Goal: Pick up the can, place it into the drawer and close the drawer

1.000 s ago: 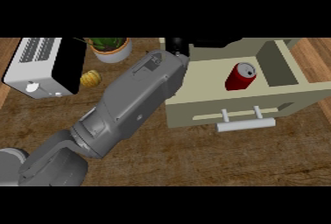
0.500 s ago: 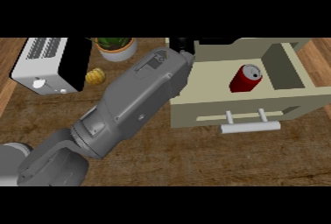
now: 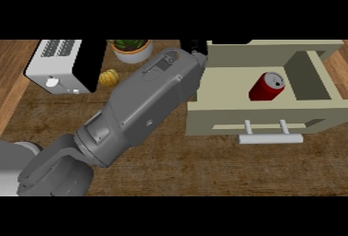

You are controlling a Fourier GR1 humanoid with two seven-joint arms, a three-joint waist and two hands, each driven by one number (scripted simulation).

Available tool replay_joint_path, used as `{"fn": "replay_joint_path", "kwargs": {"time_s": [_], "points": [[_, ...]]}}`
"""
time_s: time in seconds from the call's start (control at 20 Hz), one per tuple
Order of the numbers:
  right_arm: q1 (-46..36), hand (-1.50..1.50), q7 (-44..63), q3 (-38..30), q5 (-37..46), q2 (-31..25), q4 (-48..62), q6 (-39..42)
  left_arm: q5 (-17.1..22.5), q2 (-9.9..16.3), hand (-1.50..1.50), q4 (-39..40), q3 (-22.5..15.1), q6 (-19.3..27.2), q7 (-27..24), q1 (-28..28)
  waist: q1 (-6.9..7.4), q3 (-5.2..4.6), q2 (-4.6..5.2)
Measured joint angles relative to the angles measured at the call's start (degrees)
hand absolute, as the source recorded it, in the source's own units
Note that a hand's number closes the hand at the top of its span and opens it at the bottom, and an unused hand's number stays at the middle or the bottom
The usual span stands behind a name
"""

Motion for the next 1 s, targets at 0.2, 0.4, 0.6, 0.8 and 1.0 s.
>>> {"fn": "replay_joint_path", "kwargs": {"time_s": [0.2,0.4,0.6,0.8,1.0], "points": [[-5.31,-1.5,-2.43,5.59,10.67,-0.15,7.08,-4.15,-0.36,0.38,-1.5,-0.72,0.01,0.02,1.22,0.42,0.9,-0.01,-0.19],[-10.98,-1.5,-3.45,11.02,20.09,-0.33,14.43,-8.32,-1.45,0.95,-1.5,-1.34,-0.06,0.64,3.26,0.36,1.72,-0.03,-0.43],[-16.43,-1.5,-4.63,14.94,27.42,-0.67,23.14,-12.04,-2.68,1.83,-1.5,-3.18,0.04,1.34,4.17,1.75,2.21,-0.04,-0.56],[-22.03,-1.5,-5.37,18.2,33.86,-1.21,32.38,-14.9,-3.91,4.52,-1.5,-5.14,-0.15,0.89,6.15,2.82,2.6,-0.03,-0.63],[-26.1,-1.5,-6.93,20.62,39.82,-2.32,41.81,-18.08,-5.15,6.75,-1.5,-8.48,-0.54,1.58,7.74,4.59,2.97,-0.04,-0.73]]}}
